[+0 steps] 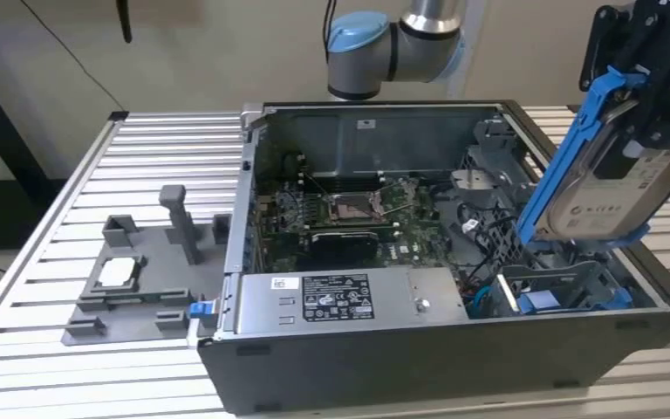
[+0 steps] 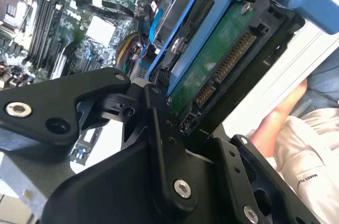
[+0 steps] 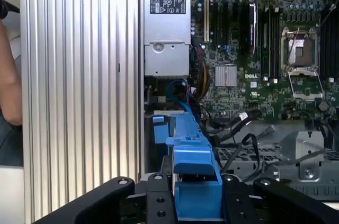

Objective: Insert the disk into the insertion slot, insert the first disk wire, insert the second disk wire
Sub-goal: 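Insert the disk into the insertion slot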

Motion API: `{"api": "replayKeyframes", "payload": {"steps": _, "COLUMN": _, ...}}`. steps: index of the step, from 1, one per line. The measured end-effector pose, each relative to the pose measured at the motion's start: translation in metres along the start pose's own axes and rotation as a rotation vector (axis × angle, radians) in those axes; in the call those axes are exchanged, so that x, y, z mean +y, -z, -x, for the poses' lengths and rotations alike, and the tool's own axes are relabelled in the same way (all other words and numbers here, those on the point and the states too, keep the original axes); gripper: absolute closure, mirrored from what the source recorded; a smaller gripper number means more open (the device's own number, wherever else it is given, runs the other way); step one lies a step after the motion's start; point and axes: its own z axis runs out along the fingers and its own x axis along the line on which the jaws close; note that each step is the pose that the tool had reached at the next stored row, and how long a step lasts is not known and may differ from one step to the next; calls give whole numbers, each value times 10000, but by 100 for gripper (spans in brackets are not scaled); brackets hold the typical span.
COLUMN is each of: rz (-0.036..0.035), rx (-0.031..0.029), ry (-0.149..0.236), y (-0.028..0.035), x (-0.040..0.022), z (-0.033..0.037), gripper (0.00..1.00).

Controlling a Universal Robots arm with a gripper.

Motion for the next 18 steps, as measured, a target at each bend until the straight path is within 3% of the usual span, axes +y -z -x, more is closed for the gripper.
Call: {"api": "replayKeyframes", "payload": {"steps": 18, "rz": 0, "rx": -4, "ry": 0, "y": -205, "x": -10, "z": 0, "gripper": 67}}
